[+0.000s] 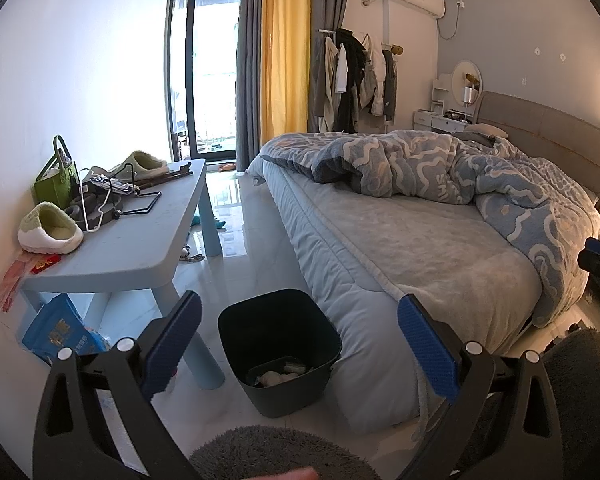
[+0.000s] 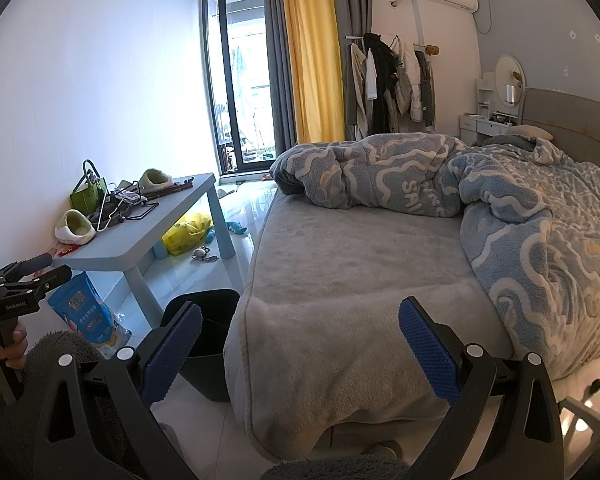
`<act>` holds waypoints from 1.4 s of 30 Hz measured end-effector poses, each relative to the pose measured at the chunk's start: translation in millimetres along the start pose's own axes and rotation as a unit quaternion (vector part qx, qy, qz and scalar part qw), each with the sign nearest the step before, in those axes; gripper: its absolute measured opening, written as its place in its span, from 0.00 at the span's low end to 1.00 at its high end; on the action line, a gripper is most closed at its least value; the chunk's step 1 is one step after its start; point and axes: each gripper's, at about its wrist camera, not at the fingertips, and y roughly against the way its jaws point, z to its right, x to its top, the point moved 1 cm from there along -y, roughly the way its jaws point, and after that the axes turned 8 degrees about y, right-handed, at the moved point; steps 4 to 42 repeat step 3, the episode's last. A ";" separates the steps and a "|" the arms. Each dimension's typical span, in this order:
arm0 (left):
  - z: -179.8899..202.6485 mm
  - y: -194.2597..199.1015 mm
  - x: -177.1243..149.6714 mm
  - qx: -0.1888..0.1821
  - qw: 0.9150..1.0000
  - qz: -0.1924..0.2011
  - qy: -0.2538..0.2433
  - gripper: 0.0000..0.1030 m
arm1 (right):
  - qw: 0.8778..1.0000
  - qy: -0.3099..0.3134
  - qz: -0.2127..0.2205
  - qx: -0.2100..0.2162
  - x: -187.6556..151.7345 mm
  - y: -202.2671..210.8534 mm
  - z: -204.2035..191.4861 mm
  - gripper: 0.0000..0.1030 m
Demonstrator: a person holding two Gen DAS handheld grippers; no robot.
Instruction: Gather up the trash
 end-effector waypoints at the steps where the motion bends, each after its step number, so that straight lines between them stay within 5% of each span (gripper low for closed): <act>1: -0.8 -0.3 0.1 0.000 1.000 0.000 0.000 0.97 | 1.000 0.000 0.000 0.000 0.1 -0.1 0.1 0.97; 42: 0.5 0.1 -0.1 0.000 1.000 0.000 0.001 0.97 | 1.000 0.000 0.000 0.000 0.2 -0.1 0.1 0.97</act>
